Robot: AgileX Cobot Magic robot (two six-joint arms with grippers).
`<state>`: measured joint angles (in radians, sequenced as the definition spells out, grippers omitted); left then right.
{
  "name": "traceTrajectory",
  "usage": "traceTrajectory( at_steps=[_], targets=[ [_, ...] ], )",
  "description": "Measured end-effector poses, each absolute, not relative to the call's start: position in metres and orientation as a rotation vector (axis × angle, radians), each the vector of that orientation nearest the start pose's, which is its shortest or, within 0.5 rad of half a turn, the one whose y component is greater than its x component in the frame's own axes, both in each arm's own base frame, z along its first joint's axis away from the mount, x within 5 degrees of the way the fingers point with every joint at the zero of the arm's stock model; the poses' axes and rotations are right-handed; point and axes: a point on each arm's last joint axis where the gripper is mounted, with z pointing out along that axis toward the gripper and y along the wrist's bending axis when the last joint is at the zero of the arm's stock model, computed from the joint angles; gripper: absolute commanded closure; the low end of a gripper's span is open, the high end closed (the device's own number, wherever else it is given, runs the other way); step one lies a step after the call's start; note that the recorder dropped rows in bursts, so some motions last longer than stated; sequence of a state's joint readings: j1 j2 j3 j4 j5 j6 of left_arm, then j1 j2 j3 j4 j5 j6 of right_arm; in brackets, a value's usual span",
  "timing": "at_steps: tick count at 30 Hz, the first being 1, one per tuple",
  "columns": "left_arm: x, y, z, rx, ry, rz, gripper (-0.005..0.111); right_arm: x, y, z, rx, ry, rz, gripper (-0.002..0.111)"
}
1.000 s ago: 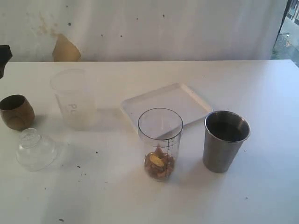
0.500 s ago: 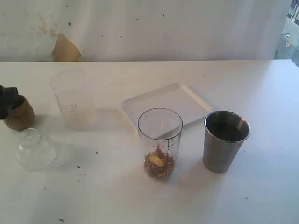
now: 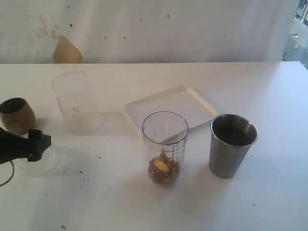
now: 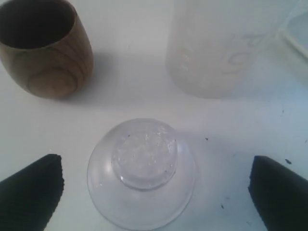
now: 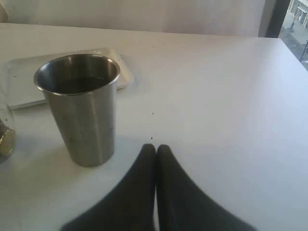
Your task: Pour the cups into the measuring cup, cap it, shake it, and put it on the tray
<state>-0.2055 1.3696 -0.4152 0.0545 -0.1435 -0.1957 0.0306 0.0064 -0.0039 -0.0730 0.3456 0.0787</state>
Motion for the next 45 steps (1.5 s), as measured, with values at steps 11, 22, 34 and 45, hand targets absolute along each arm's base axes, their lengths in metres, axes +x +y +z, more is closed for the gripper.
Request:
traceTrajectory(
  at_steps=[11,22,34,45],
  targets=[
    [0.243,-0.052,0.148,0.124,2.353,-0.168,0.002,0.054,-0.001,0.183,-0.001,1.831,0.006,0.108],
    [0.247,-0.054,0.146,0.144,2.341,-0.165,0.106,0.054,-0.001,0.183,-0.001,1.831,0.006,0.108],
    [0.241,-0.052,0.152,0.13,2.375,-0.16,0.107,0.054,-0.001,0.183,-0.001,1.831,0.006,0.108],
    [0.22,-0.104,0.162,0.386,2.339,-0.278,0.107,0.054,-0.001,0.183,-0.001,1.831,0.006,0.108]
  ],
)
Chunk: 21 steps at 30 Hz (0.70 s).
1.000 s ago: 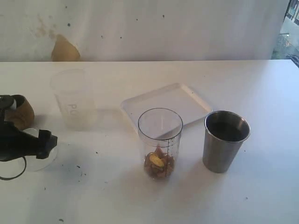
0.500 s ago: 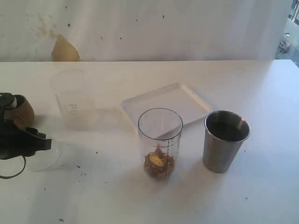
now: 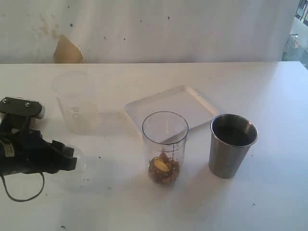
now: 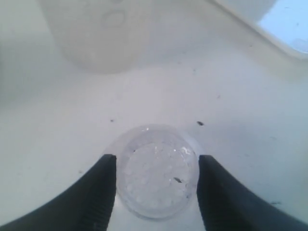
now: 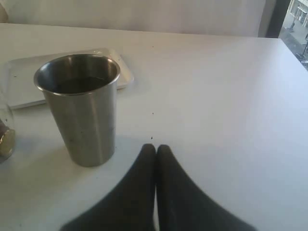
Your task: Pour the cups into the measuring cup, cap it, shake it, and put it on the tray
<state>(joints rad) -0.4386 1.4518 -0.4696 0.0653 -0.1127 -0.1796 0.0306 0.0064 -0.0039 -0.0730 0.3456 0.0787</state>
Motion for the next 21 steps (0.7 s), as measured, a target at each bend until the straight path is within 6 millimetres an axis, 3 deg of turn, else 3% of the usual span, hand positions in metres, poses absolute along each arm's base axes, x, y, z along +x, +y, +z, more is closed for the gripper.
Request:
traceTrajectory(
  at_steps=[10,13,19,21],
  targets=[
    [0.2177,-0.1135,0.1641,0.401,2.306,-0.319,0.103,0.0538,-0.0006,0.1831,-0.001,1.831,0.006,0.108],
    [0.2176,-0.1134,0.164,0.401,2.308,-0.319,0.084,0.0538,-0.0006,0.1831,-0.001,1.831,0.006,0.108],
    [0.217,-0.1135,0.1636,0.428,2.304,-0.311,0.029,0.0538,-0.0006,0.1831,-0.001,1.831,0.006,0.108],
    [0.217,-0.1135,0.1636,0.428,2.304,-0.311,0.022,0.0538,-0.0006,0.1831,-0.001,1.831,0.006,0.108]
  ],
)
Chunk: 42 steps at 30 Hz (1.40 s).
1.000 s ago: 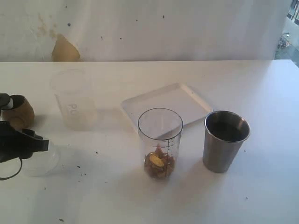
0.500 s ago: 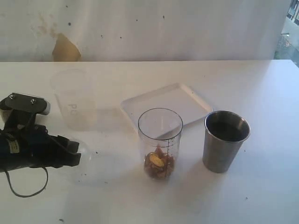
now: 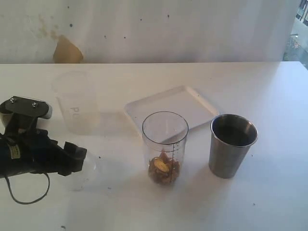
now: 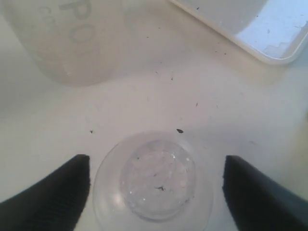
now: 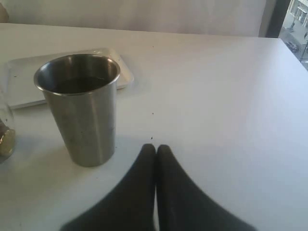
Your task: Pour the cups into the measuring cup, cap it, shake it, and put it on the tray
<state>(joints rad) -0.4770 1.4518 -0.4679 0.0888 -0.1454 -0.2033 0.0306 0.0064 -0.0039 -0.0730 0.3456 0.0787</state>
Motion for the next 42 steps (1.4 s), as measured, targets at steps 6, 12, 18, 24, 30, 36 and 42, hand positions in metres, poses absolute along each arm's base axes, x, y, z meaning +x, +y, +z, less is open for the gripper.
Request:
traceTrajectory(
  at_steps=[6,12,18,24,30,36,42],
  targets=[
    [0.215,-0.113,0.169,0.427,2.288,-0.314,0.03,0.054,-0.001,0.183,-0.001,1.831,0.006,0.108],
    [0.204,-0.106,0.195,0.416,2.245,-0.316,0.075,0.054,-0.001,0.183,-0.001,1.831,0.006,0.108],
    [0.183,-0.094,0.217,0.405,2.244,-0.302,0.106,0.054,-0.001,0.183,-0.001,1.831,0.006,0.108],
    [0.152,-0.078,0.223,0.366,2.084,-0.363,0.106,0.054,-0.001,0.183,-0.001,1.831,0.006,0.108],
    [0.115,-0.06,0.217,0.326,1.911,-0.424,0.106,0.054,-0.001,0.183,-0.001,1.831,0.006,0.108],
    [0.096,-0.05,0.212,0.286,1.853,-0.458,0.106,0.054,-0.001,0.183,-0.001,1.831,0.006,0.108],
    [0.094,-0.049,0.212,0.268,1.855,-0.469,0.106,0.054,-0.001,0.183,-0.001,1.831,0.006,0.108]
  ],
)
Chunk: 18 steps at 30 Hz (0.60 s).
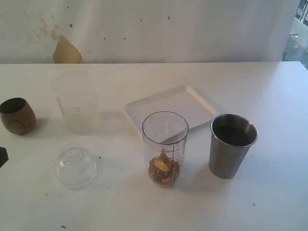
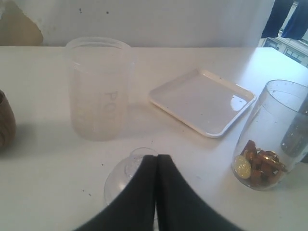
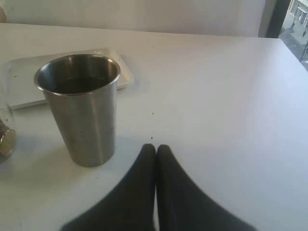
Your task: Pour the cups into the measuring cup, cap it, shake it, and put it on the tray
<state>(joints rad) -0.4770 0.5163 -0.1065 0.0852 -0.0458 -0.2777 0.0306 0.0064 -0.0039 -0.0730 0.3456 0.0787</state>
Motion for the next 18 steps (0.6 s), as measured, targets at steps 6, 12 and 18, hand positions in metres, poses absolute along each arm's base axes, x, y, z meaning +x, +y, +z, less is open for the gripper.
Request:
traceTrajectory(
  at_steps=[6,12,18],
  targets=[
    [0.0937,-0.0488,0.212,0.265,1.859,-0.47,0.106,0.0538,-0.0006,0.1831,-0.001,1.831,0.006,0.108],
    [0.0937,-0.0488,0.2119,0.265,1.861,-0.469,0.106,0.0538,-0.0006,0.1831,-0.001,1.831,0.006,0.108],
    [0.0922,-0.0438,0.2135,0.23,1.851,-0.446,0.106,0.0538,-0.0006,0.1831,-0.001,1.831,0.006,0.108]
  ],
)
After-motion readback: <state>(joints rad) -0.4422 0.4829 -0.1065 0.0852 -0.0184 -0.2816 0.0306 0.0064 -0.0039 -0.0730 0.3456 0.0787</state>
